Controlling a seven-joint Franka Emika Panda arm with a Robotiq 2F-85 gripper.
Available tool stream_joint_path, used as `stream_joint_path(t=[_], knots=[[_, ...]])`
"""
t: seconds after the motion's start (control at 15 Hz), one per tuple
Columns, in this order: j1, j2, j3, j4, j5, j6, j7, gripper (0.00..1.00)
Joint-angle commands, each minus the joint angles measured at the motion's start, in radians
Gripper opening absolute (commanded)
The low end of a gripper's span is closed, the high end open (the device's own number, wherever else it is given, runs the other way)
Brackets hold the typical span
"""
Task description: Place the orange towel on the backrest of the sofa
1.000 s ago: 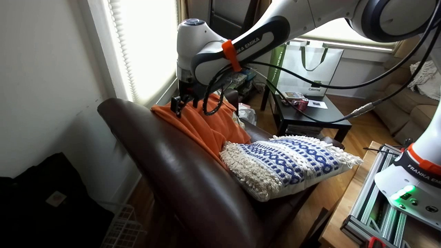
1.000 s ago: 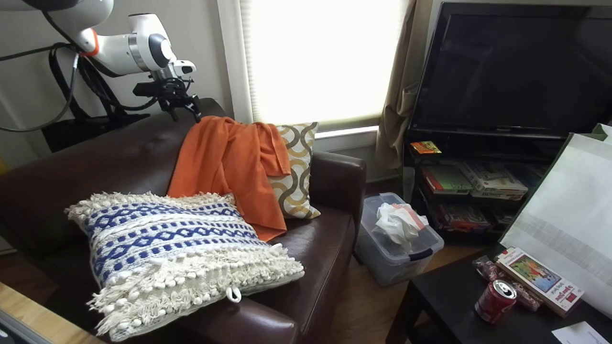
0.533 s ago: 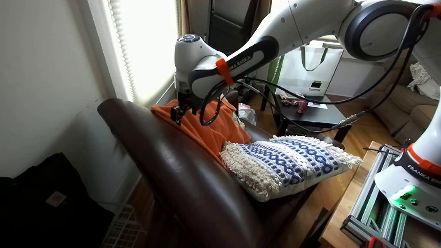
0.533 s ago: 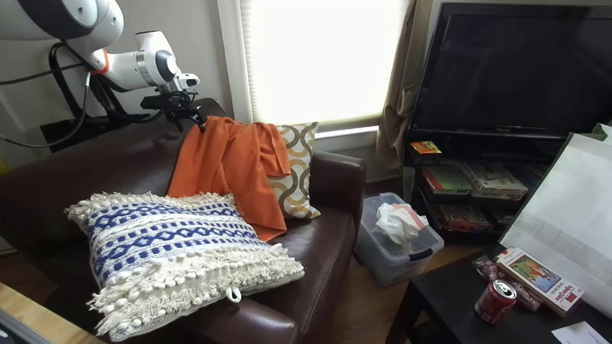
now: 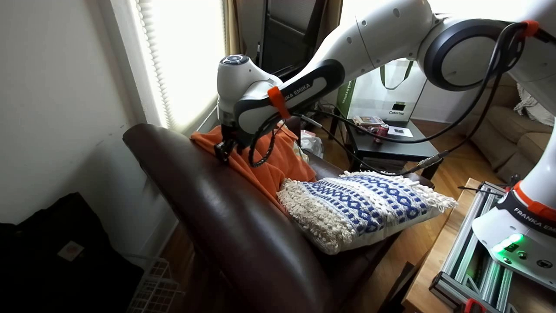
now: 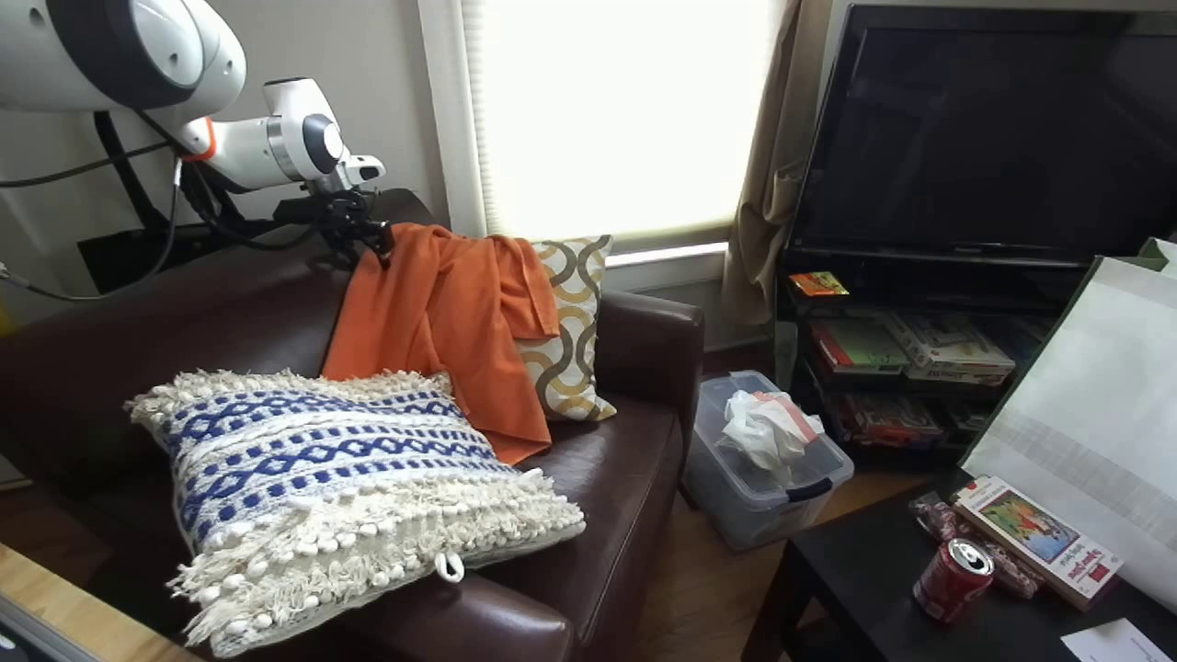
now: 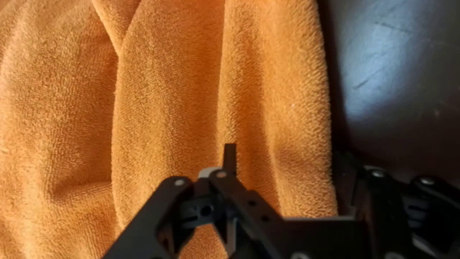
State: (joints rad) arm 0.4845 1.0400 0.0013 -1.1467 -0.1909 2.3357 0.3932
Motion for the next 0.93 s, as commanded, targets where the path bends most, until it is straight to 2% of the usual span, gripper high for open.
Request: stream_joint_path(t=[0.0,0.33,0.53,0.87], knots=[[-0.009,0.021,0.013,0.022,0.011,0.023,-0.012,0.35],[-0.047,-0.004,0.072,0.0,0.055,0.017,-0.054,0.01],[-0.099,-0.058,0.139,-0.043,0.118,-0.015,-0.105,0.0],[-0.182,-0.261,0.201,-0.18,0.178,-0.009,-0.165,0.01]])
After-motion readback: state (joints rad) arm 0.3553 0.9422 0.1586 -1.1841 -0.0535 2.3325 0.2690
